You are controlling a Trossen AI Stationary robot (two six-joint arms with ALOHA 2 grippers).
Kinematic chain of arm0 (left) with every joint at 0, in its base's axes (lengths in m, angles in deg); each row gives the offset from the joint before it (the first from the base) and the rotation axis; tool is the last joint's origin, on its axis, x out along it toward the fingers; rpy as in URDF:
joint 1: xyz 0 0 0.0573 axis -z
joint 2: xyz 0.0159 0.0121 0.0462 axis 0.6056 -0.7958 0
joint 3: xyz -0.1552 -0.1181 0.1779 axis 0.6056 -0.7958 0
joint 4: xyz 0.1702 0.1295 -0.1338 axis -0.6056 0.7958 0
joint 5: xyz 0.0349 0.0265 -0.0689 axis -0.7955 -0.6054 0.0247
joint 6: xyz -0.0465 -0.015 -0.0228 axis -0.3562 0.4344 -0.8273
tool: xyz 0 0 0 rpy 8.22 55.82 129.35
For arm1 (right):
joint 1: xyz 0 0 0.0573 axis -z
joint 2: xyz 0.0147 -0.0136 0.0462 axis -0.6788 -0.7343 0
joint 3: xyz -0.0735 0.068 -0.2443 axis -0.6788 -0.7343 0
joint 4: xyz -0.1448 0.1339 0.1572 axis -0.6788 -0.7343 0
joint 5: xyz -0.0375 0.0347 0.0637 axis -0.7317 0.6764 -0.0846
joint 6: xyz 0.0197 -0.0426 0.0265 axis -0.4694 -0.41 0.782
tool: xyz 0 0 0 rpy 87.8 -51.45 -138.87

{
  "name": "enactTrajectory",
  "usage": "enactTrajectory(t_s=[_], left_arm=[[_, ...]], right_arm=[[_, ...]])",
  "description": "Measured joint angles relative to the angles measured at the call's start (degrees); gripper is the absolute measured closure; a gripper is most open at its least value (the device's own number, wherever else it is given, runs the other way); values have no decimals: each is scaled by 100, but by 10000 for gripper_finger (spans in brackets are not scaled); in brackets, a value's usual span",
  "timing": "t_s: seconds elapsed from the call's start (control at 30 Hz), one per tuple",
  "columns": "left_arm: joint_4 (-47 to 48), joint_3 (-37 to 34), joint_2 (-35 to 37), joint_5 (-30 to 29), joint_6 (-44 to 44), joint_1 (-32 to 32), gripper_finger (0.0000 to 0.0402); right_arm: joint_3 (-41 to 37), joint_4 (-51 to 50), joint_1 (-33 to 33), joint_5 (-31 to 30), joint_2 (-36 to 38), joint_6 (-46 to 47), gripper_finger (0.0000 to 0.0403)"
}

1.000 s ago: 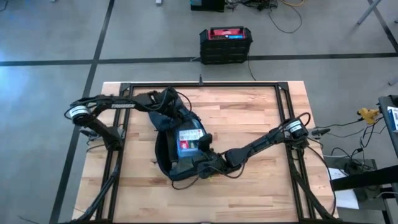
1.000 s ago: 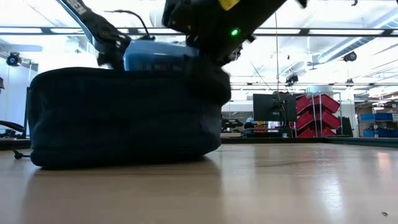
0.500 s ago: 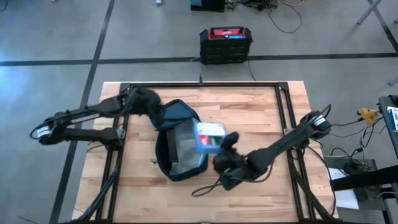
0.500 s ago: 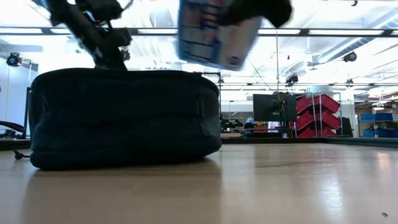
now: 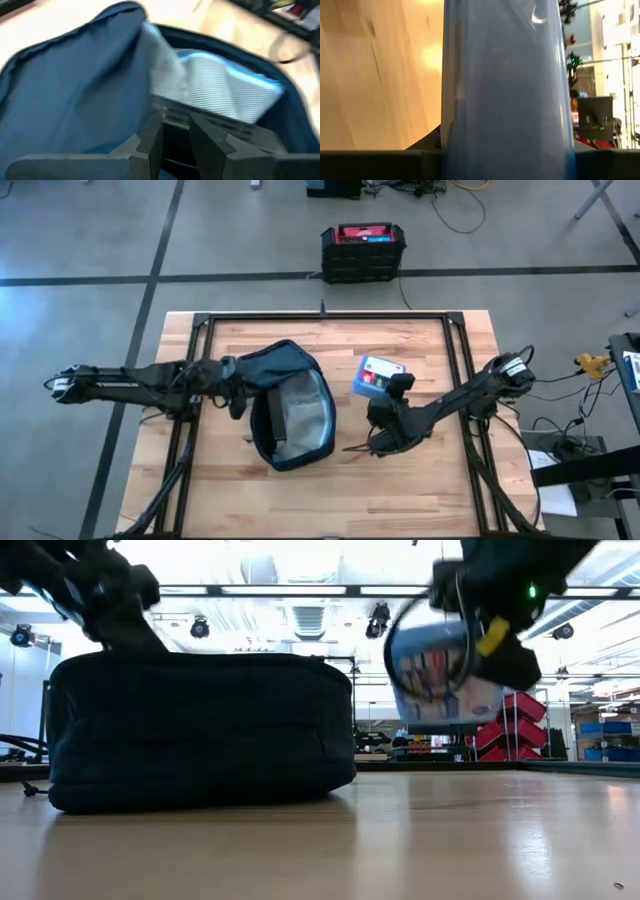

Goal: Unpack backpack
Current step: Remove the blue supply box from the dark blue backpack

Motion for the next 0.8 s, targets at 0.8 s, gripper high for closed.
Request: enactTrajectory(t_s=[0.8], left_arm=[[902, 896, -557, -271, -153, 692, 322]], right_arm=[[-1619, 193, 1124, 1924, 122, -52, 154]])
